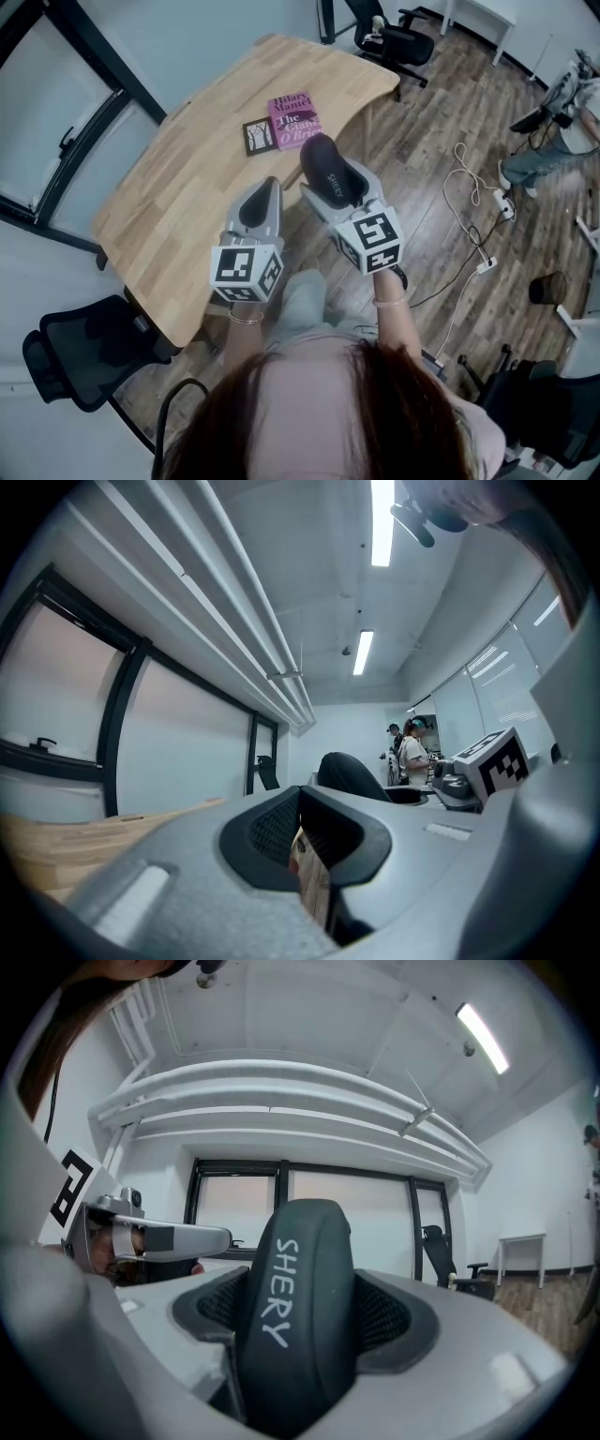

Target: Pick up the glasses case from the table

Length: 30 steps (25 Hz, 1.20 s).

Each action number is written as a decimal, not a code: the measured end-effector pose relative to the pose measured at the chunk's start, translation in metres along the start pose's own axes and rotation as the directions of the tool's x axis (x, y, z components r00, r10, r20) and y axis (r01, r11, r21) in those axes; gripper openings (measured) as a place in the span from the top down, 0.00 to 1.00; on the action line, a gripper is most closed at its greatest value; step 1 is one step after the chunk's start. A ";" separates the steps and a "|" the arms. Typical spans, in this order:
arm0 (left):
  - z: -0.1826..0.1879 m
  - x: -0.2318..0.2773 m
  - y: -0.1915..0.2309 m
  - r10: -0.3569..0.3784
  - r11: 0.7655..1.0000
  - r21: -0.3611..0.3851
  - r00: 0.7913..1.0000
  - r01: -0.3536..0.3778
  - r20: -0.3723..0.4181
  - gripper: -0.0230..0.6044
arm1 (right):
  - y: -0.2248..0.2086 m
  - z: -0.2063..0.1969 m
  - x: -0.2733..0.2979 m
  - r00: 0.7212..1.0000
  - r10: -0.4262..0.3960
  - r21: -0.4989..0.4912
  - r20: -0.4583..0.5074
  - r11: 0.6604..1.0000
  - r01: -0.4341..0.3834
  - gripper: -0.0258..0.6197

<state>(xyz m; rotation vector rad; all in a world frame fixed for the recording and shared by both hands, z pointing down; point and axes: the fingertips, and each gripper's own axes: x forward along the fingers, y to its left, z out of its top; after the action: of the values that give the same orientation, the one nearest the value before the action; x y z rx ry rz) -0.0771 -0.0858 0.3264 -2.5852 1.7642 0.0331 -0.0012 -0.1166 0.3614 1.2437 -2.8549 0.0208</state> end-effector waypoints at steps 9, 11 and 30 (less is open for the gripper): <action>0.000 -0.017 -0.011 0.012 1.000 0.020 1.000 -0.012 -0.007 0.95 | 0.011 0.014 -0.021 0.998 0.004 -0.007 0.055 1.000 -0.004 0.42; 0.000 -0.021 -0.012 0.015 1.000 0.019 1.000 -0.015 -0.005 0.95 | 0.013 0.016 -0.026 0.998 0.003 -0.006 0.065 1.000 -0.002 0.42; -0.009 -0.025 -0.011 0.024 0.999 0.024 0.999 -0.024 -0.030 0.95 | 0.014 0.018 -0.036 0.996 -0.011 -0.008 0.086 1.000 0.011 0.42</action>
<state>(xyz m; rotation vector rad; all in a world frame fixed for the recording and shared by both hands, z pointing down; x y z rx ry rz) -0.0759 -0.0589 0.3364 -2.5615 1.7941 -0.0270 0.0129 -0.0813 0.3424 1.2899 -2.9167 -0.0465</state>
